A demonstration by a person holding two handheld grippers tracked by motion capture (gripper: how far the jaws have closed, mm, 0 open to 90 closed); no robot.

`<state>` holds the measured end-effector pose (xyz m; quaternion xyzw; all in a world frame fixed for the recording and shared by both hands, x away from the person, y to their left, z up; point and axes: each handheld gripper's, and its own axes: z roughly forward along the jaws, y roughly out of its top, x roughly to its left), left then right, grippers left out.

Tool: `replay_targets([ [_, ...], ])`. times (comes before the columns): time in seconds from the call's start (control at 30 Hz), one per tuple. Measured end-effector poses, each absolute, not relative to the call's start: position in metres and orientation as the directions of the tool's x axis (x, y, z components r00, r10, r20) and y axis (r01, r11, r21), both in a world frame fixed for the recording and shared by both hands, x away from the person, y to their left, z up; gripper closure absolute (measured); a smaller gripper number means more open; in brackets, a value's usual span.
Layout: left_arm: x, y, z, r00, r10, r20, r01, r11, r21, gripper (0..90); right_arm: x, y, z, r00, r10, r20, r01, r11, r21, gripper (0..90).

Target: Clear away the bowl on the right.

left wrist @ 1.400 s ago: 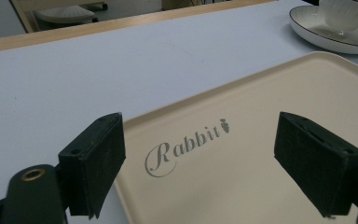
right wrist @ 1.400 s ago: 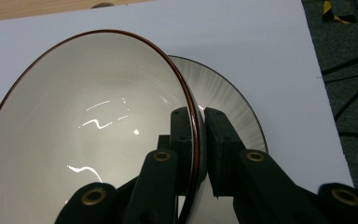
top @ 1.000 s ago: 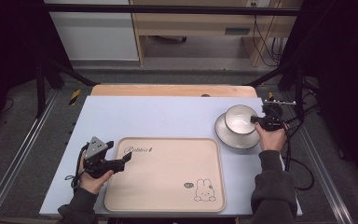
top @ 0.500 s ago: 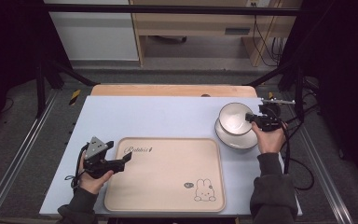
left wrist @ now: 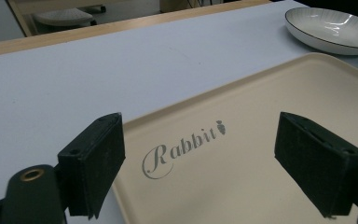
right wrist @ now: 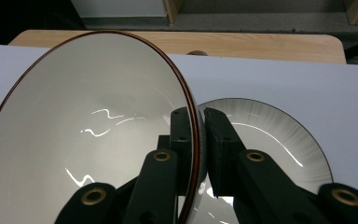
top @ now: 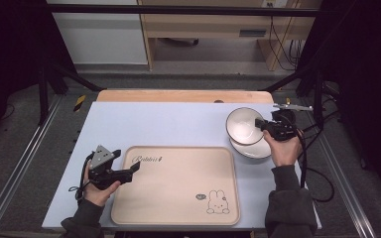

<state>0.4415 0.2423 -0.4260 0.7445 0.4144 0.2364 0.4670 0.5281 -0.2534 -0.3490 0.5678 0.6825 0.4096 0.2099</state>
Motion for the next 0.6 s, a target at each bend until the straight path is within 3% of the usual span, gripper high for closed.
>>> replay_targets([
  [0.6,0.44,0.242,-0.424,0.55,0.834,-0.033,0.391,-0.223,0.893,15.5,0.515,-0.195,-0.34,-0.433,0.88,0.192,0.568,0.101,0.816,82.5],
])
